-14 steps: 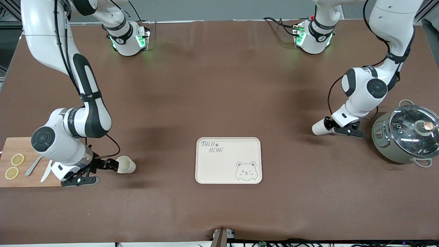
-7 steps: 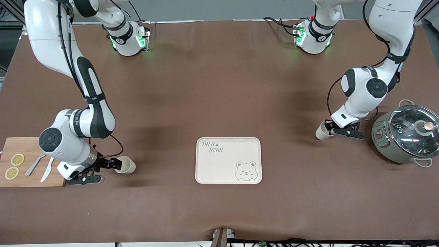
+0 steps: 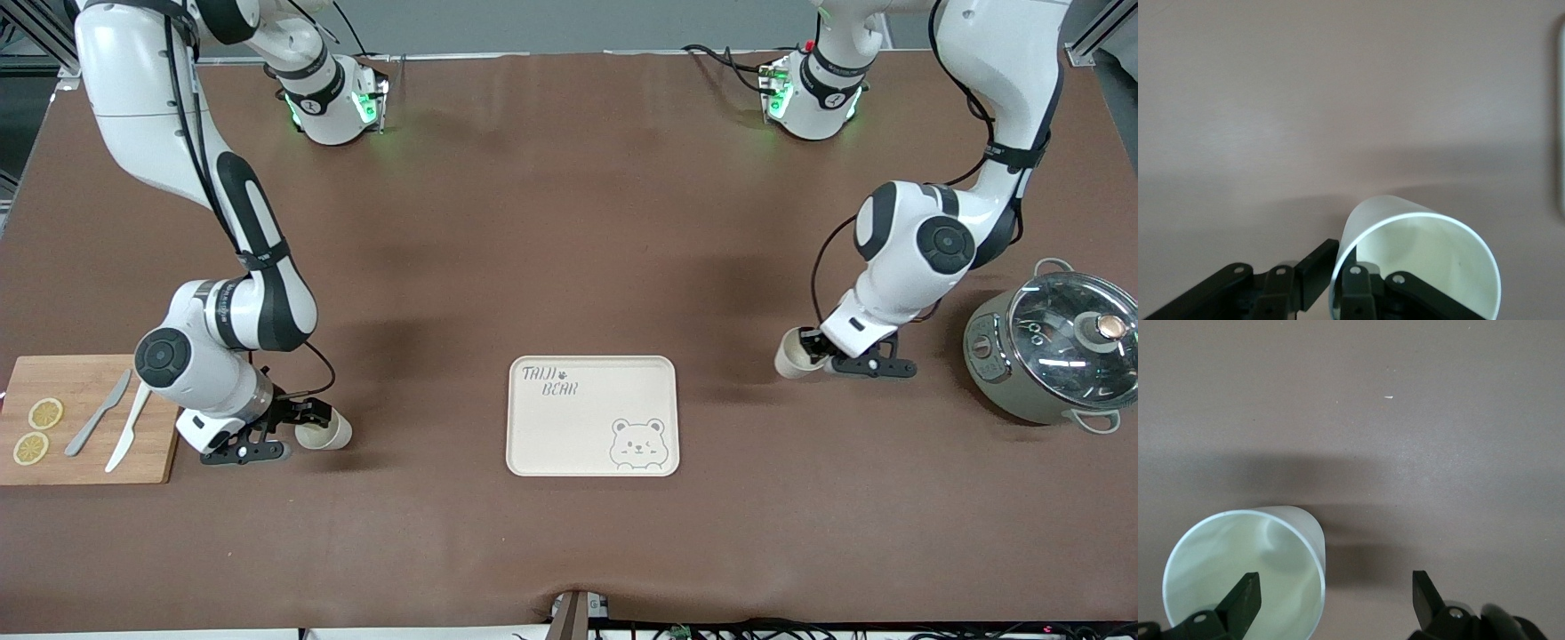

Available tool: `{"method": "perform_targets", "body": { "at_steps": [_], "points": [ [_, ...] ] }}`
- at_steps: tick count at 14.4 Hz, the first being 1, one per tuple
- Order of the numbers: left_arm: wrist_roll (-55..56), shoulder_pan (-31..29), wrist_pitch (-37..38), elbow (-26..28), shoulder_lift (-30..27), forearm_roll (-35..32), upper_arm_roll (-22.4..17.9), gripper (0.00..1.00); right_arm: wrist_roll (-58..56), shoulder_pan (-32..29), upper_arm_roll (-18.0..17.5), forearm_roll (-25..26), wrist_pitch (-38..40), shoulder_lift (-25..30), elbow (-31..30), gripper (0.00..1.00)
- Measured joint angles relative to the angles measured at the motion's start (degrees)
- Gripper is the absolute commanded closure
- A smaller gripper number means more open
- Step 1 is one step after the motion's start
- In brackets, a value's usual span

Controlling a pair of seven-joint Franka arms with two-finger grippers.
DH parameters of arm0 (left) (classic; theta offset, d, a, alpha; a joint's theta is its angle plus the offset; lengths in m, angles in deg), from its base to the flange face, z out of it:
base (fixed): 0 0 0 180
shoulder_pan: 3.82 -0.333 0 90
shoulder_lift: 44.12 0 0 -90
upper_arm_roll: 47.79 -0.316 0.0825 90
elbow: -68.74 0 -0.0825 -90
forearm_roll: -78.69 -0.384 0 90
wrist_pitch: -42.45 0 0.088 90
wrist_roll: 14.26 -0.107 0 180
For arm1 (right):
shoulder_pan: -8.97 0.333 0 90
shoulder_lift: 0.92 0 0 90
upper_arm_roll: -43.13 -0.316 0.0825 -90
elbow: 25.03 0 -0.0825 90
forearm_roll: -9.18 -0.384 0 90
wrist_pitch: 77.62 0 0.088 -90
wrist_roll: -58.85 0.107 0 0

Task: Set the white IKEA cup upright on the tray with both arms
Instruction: 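Lower both grippers and grasp each white cup at its side, then carry the cups toward the bear tray with both grippers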

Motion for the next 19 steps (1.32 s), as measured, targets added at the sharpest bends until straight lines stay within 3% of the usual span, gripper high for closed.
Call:
{"method": "perform_targets", "body": {
  "at_steps": [3,4,5,7,13,19],
  "points": [
    [8.11,4.15,11.80,-10.46,0.62,0.00,0.19,1.00,0.00,0.00,0.00,0.00,-0.17,0.00,-0.07,0.00],
    [10.25,5.24,13.24,-12.57,1.23,0.00,0.18,1.00,0.00,0.00,0.00,0.00,-0.19,0.00,-0.07,0.07],
    [12.24,6.29,13.63,-14.02,2.06,0.00,0.18,1.00,0.00,0.00,-0.01,0.00,-0.19,0.00,-0.07,0.24],
    [15.74,8.27,13.66,-16.27,4.17,0.00,0.19,1.00,0.00,0.00,-0.04,0.00,-0.20,0.00,-0.08,0.48],
    [21.69,12.48,13.86,-22.97,11.57,0.00,0.19,1.00,0.00,0.03,-0.46,0.00,-0.40,0.00,-0.08,0.98],
    [29.08,16.83,13.86,-30.91,21.47,-3.37,0.10,1.00,0.01,0.18,-0.66,-0.27,-0.62,0.20,0.28,1.00]
  ]
}}
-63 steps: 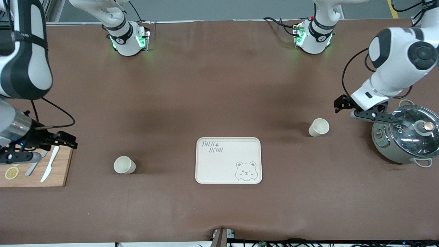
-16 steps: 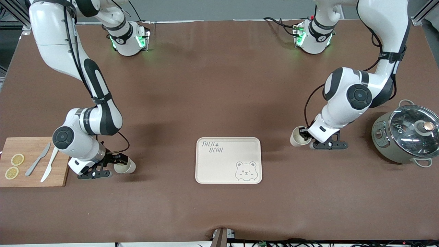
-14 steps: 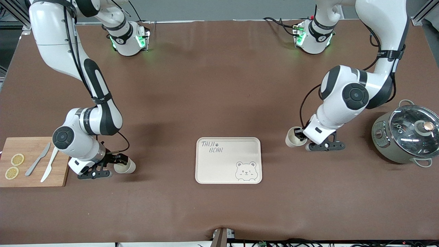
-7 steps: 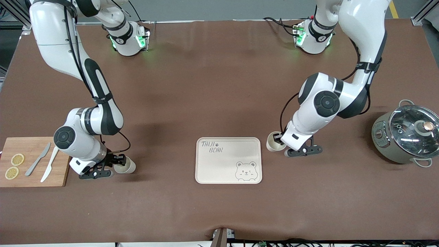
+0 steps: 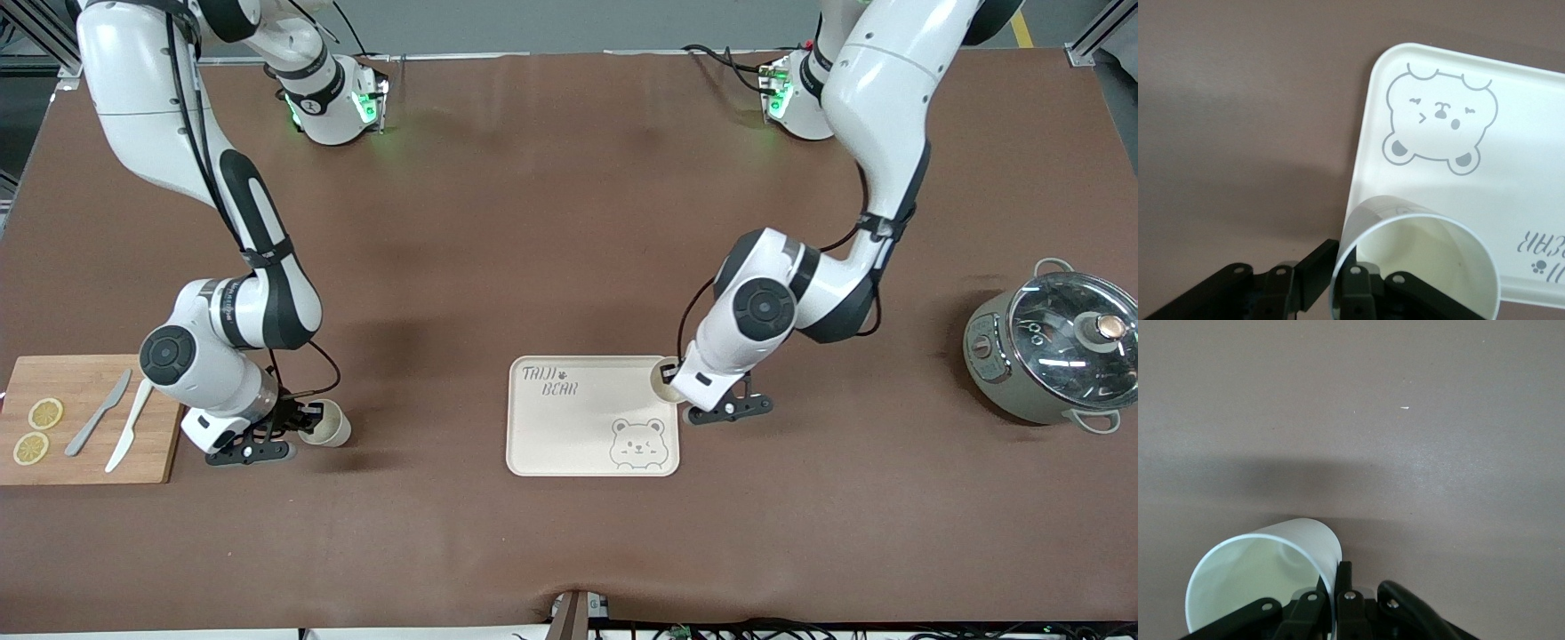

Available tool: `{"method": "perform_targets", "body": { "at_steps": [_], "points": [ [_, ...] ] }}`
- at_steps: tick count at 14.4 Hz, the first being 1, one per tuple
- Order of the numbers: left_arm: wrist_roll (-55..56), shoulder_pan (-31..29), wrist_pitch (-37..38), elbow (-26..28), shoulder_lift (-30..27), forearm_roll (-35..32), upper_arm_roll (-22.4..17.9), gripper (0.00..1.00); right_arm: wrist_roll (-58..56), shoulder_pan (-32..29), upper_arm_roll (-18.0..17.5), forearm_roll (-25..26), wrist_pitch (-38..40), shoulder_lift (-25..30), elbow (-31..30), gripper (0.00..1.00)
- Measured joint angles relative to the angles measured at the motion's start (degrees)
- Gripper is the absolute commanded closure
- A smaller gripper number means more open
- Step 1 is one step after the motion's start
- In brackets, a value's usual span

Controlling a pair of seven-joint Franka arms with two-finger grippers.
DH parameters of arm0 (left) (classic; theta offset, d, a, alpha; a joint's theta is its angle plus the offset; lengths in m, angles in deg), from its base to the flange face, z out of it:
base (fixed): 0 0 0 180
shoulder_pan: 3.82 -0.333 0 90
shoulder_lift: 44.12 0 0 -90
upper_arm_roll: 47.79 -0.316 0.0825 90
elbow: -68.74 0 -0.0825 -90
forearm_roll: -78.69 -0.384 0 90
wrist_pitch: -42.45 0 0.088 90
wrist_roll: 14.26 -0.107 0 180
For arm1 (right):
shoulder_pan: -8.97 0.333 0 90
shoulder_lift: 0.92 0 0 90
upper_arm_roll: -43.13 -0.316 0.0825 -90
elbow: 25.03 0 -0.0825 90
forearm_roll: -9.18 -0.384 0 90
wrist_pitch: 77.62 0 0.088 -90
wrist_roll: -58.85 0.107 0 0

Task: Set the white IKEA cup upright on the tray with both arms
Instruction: 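Carry the cups toward the bear tray with both grippers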

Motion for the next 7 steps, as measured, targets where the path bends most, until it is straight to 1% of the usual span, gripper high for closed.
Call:
{"method": "perform_targets", "body": {
  "at_steps": [3,4,7],
  "points": [
    [0.88,0.83,0.00,-1.50,2.20,-0.93,-0.02,1.00,0.30,0.47,-0.06,0.00,0.31,0.01,1.56,1.00],
    [1.05,1.00,0.00,-1.61,2.62,-1.32,-0.02,1.00,1.36,0.84,-0.10,0.00,1.56,0.02,2.71,1.00],
    [2.10,1.46,-0.12,-1.81,3.44,-2.45,-0.05,1.00,9.52,2.23,-1.26,-0.04,9.53,0.14,8.69,1.00]
  ]
}}
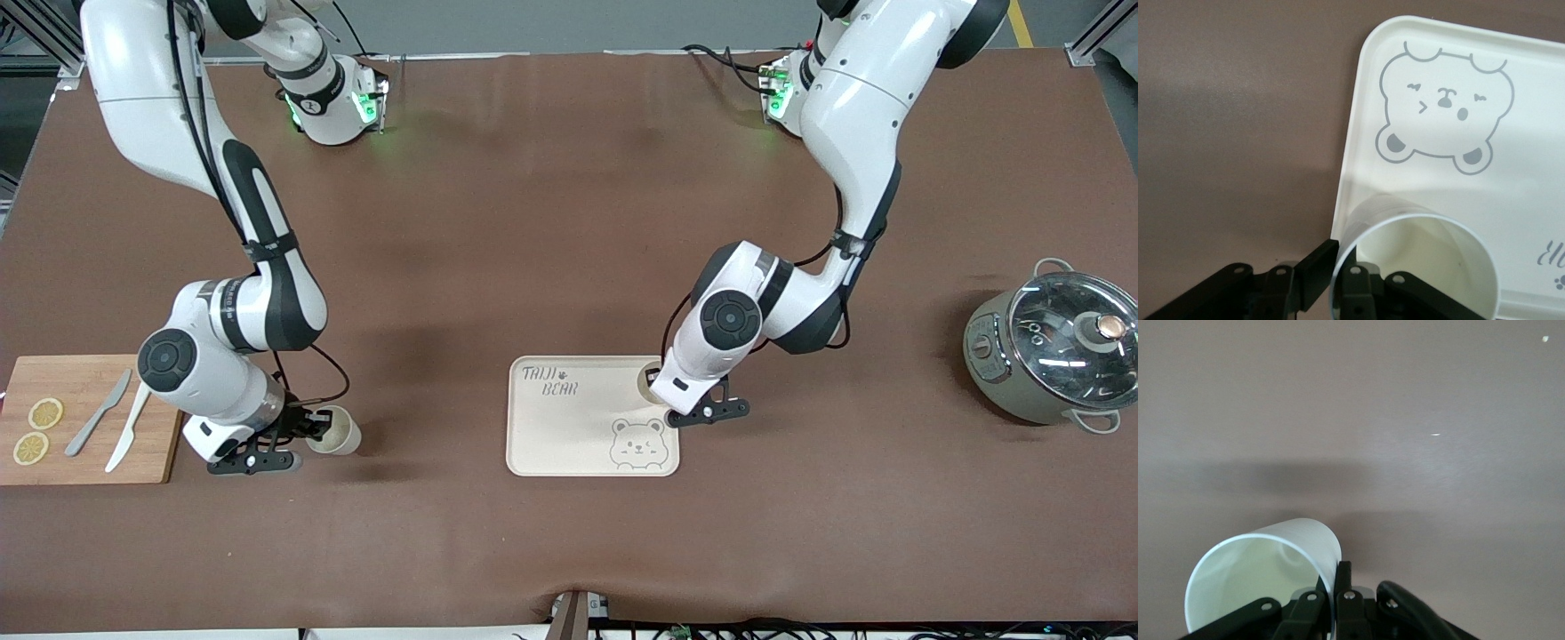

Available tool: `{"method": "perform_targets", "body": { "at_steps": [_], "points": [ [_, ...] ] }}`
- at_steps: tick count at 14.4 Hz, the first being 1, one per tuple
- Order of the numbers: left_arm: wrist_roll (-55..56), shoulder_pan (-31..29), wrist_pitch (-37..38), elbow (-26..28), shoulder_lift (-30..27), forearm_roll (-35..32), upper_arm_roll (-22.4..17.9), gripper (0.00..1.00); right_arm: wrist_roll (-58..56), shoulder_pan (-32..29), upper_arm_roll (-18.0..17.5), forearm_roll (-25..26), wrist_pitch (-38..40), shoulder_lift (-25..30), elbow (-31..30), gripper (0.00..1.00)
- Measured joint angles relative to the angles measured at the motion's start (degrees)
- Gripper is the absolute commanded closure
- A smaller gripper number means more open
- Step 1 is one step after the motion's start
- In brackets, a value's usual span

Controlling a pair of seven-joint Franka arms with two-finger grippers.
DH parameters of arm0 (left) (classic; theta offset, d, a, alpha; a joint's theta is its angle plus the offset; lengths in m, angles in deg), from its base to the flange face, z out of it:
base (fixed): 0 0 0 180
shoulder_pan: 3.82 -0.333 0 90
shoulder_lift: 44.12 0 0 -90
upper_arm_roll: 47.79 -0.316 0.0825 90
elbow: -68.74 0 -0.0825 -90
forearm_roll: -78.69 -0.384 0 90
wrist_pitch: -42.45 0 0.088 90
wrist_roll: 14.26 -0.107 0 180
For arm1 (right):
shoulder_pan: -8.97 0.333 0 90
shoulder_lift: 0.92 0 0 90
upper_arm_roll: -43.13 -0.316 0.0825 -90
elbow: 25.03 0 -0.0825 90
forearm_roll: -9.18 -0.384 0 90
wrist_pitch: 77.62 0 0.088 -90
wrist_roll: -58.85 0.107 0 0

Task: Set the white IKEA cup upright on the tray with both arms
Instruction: 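Carry the cups toward the bear tray with both grippers, then set both cups upright on the tray and open both grippers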

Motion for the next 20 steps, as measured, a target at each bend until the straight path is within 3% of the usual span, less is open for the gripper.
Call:
{"method": "perform_targets", "body": {
  "at_steps": [3,10,14,20],
  "points": [
    [1.30,0.49,-0.08,-0.11,0.08,-0.49,0.00,1.00,11.86,3.34,-0.63,0.00,5.60,0.17,5.11,1.00],
    [3.64,1.53,-1.26,-0.14,0.96,-2.74,-0.04,1.00,38.75,13.86,-0.92,0.01,5.19,-3.90,11.05,1.00],
    [3.64,1.66,-2.55,-0.15,1.41,-2.86,-0.03,1.00,45.47,17.74,-0.93,0.00,4.06,-7.97,15.23,1.00],
    [4.75,2.49,-3.79,-0.16,1.97,-2.89,-0.04,1.00,50.48,21.78,-1.01,-0.28,-2.40,-11.70,15.63,1.00]
  ]
}}
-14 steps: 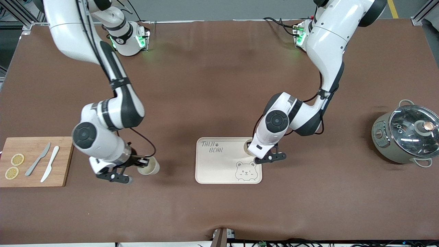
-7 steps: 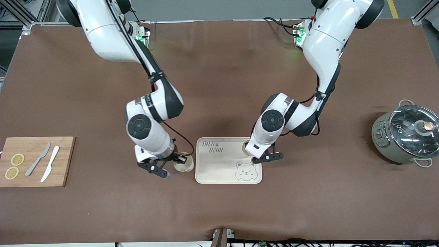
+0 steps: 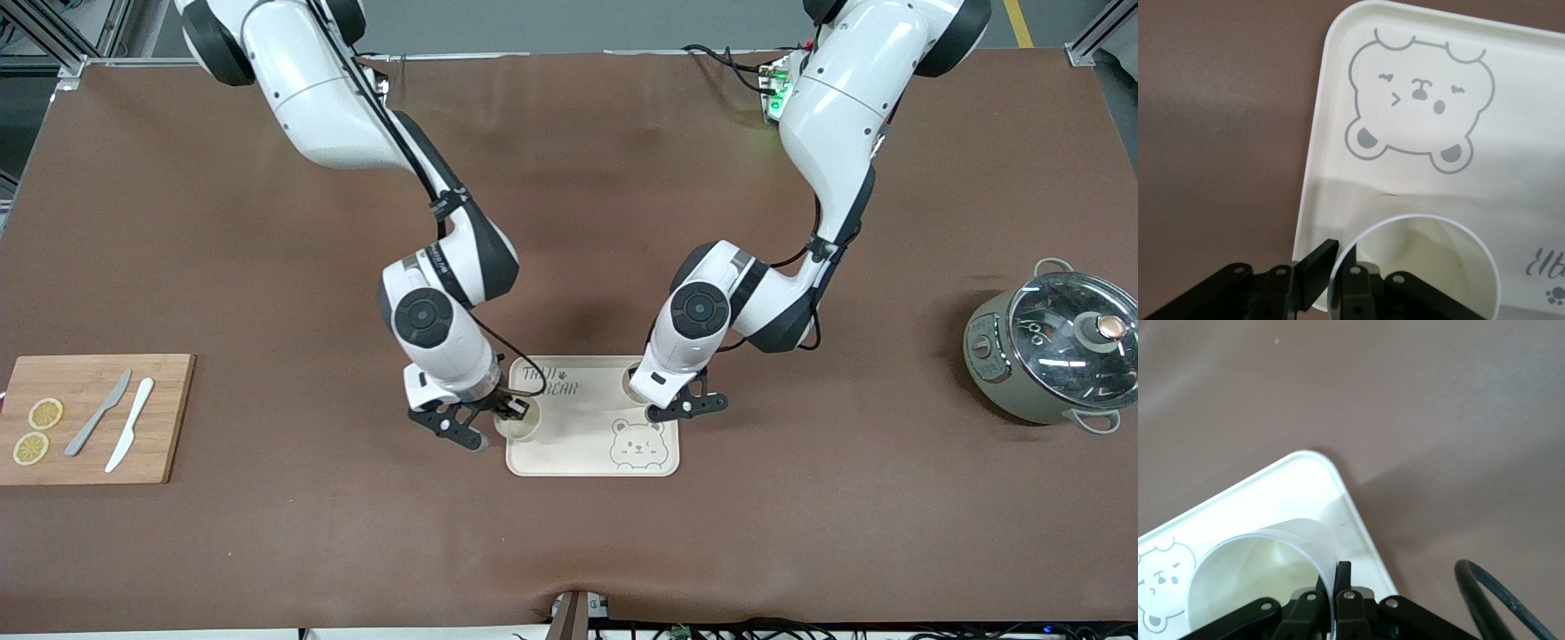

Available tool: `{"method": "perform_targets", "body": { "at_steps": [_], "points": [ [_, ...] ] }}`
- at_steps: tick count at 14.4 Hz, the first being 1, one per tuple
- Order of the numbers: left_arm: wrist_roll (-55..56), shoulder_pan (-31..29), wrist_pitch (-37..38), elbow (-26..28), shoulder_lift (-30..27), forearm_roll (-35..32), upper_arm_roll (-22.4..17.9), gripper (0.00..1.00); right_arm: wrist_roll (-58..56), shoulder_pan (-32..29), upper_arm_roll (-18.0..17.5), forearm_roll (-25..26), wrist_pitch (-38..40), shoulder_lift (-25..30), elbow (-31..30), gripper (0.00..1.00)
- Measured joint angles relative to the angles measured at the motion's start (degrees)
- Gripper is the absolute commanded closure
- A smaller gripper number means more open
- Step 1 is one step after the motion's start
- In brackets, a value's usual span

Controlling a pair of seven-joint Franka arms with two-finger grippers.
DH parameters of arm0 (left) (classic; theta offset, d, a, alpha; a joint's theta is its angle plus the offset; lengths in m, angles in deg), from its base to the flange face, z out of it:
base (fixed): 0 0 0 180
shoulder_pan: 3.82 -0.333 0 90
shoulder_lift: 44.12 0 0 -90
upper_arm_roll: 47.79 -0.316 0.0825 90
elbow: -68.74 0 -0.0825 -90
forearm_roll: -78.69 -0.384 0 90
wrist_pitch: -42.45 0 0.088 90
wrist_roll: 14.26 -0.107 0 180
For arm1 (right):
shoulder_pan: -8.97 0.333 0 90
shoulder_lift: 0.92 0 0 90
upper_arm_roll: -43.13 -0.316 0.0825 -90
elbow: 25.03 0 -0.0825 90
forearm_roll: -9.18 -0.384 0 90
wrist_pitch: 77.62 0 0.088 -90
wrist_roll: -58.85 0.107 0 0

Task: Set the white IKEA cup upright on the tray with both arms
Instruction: 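Set both cups upright on the tray and open both grippers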

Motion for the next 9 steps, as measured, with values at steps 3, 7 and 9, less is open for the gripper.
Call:
{"method": "perform_targets", "body": {
  "at_steps": [3,7,9],
  "points": [
    [0.58,0.45,-0.82,0.00,0.19,-0.05,0.00,0.95,1.21,1.48,0.02,0.00,-1.99,-1.56,0.05,1.00],
    [1.13,0.54,-1.20,-0.04,0.28,-2.05,-0.02,0.00,1.63,1.67,0.06,0.00,-2.40,-2.29,0.14,1.00],
    [3.34,0.56,-1.34,-0.57,0.23,-2.81,-0.01,0.00,2.17,2.05,0.05,0.00,-3.48,-2.76,0.14,0.67]
  ]
}}
